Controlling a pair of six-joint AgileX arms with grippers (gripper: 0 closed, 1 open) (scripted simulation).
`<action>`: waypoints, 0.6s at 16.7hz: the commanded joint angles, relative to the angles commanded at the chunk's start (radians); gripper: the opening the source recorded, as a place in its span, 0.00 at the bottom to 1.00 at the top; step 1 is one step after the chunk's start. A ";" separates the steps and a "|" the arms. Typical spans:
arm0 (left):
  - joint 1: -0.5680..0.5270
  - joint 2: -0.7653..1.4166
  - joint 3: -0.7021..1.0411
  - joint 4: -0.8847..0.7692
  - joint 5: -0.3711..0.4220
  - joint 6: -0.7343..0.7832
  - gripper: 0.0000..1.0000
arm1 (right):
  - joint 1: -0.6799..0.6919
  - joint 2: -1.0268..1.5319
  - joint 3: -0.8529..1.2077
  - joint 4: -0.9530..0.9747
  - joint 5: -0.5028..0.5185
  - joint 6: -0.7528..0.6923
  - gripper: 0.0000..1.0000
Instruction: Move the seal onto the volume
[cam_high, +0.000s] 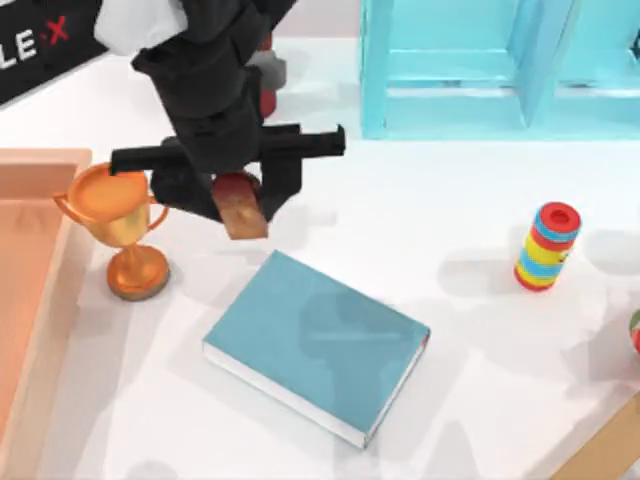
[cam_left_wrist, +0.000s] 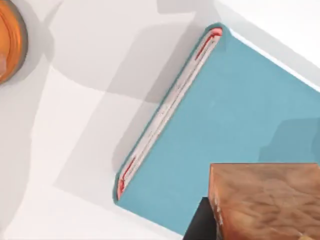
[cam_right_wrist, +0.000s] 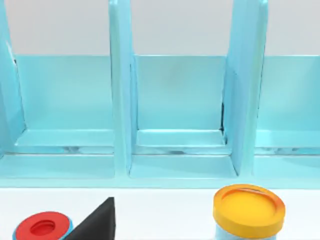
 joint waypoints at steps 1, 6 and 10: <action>-0.052 0.027 -0.015 0.019 -0.006 -0.056 0.00 | 0.000 0.000 0.000 0.000 0.000 0.000 1.00; -0.207 0.117 -0.062 0.061 -0.053 -0.205 0.00 | 0.000 0.000 0.000 0.000 0.000 0.000 1.00; -0.206 0.117 -0.062 0.060 -0.053 -0.206 0.00 | 0.000 0.000 0.000 0.000 0.000 0.000 1.00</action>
